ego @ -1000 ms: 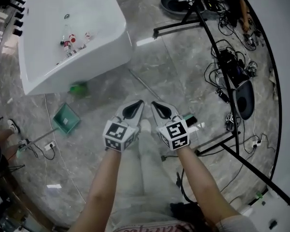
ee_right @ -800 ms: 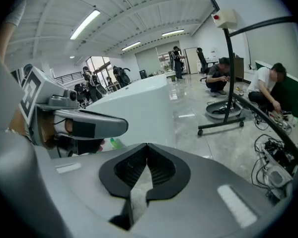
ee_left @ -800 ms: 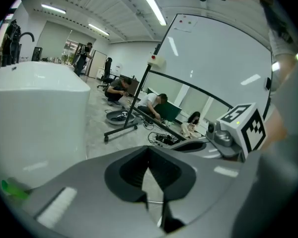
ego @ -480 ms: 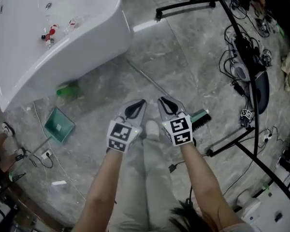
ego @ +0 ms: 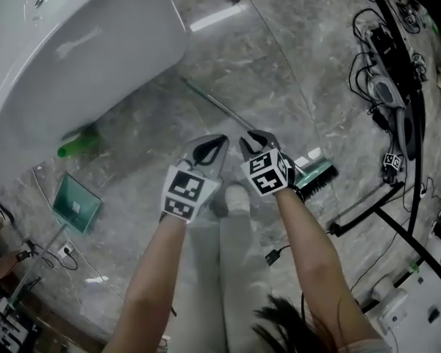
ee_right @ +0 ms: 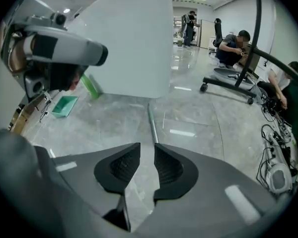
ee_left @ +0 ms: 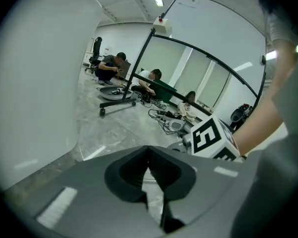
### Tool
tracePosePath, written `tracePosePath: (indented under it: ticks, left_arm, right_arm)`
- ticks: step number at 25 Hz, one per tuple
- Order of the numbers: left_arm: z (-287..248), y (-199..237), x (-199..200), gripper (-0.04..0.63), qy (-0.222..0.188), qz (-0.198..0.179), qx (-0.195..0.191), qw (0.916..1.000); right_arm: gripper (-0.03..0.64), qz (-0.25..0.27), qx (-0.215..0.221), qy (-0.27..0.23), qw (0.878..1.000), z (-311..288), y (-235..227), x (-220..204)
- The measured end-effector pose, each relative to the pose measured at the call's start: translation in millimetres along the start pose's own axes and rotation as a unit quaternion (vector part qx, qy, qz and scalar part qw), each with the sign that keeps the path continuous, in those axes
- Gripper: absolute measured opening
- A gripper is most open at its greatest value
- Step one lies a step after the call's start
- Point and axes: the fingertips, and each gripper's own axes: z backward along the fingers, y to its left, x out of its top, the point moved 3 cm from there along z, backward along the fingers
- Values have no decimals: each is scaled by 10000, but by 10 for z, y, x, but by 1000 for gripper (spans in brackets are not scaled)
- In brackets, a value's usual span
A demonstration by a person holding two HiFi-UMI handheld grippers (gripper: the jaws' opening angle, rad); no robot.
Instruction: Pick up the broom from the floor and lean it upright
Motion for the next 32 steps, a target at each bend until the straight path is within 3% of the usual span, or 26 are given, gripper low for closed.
tracePosePath:
  ticks: [3,13,27,32]
  left_arm:
    - [-162,80,-150,-2,45,-37,-53,10000]
    - [-618,369,-679,-1,397,-149,-303,9986]
    - [-692,608,-823,-2,400,-143,-96,9991]
    - [-589,634,-677,-2,112,-91,47,9999]
  right_arm:
    - [118,79,-57,311,9995,-297,-89,-217]
    - [121,522,-43,1071,9929,-1148,-286,-690]
    - [83,836,-212,1346,9871,-1429,-386,-776]
    - [78,908,-293,1232,9878,-1283,-365,-709]
